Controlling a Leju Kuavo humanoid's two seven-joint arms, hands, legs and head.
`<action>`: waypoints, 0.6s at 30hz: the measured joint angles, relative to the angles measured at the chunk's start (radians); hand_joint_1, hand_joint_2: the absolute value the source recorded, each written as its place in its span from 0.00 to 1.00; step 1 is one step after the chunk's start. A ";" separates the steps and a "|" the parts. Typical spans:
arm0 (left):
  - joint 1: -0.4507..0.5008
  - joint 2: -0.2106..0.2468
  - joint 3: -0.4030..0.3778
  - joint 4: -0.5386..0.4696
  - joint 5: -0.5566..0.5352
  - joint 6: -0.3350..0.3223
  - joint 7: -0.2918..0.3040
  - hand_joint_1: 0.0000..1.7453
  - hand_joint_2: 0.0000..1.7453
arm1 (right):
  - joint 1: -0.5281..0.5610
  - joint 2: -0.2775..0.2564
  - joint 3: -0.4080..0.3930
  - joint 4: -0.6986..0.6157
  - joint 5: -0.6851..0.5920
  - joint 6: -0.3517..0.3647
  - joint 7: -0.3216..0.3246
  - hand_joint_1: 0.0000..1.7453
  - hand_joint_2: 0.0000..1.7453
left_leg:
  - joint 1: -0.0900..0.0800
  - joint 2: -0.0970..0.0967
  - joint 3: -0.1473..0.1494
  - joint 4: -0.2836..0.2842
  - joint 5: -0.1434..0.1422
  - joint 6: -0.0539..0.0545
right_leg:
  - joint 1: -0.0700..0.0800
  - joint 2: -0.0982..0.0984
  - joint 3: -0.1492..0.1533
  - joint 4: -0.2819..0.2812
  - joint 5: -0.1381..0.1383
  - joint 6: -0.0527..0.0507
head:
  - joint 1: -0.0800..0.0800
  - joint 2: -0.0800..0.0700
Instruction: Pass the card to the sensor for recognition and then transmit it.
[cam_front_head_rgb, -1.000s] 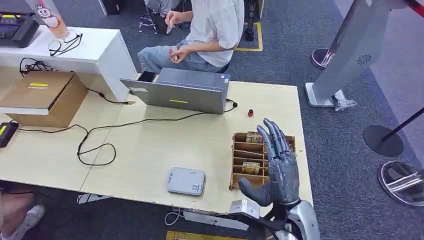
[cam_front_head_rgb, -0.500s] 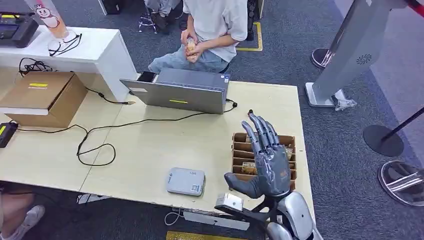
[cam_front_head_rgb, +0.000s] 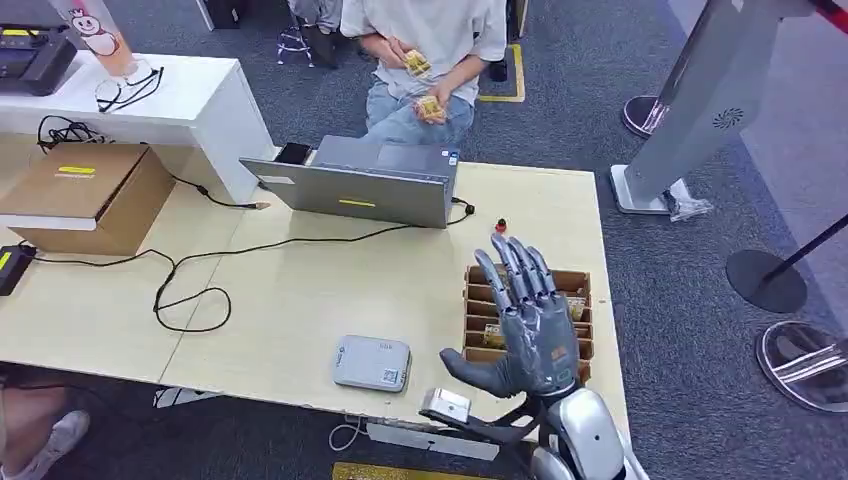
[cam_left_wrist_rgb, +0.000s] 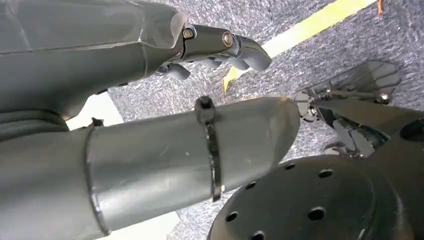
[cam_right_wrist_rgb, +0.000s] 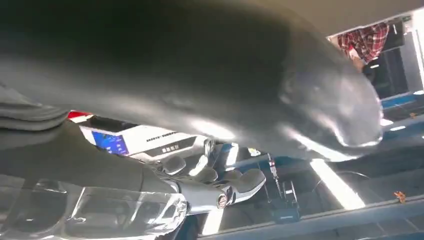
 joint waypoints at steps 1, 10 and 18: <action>-0.001 0.002 0.000 0.003 -0.001 0.000 0.000 0.00 0.00 | 0.001 0.000 -0.002 0.002 0.003 0.000 0.001 0.00 0.00 | 0.000 0.000 0.000 0.000 0.000 0.000 | 0.000 0.000 0.000 0.000 0.000 0.000 | 0.000 0.000; -0.010 0.010 0.003 0.020 -0.004 0.000 -0.003 0.00 0.00 | 0.005 -0.005 -0.010 0.027 0.040 0.006 0.028 0.00 0.00 | 0.000 0.000 0.000 0.000 0.000 0.000 | 0.000 0.000 0.000 0.000 0.000 0.000 | 0.000 0.000; -0.010 0.011 0.013 0.026 -0.004 0.000 -0.003 0.00 0.00 | 0.005 -0.006 -0.014 0.051 0.045 0.013 0.039 0.00 1.00 | 0.000 0.000 0.000 0.000 0.000 0.000 | 0.000 0.000 0.000 0.000 0.000 0.000 | 0.000 0.000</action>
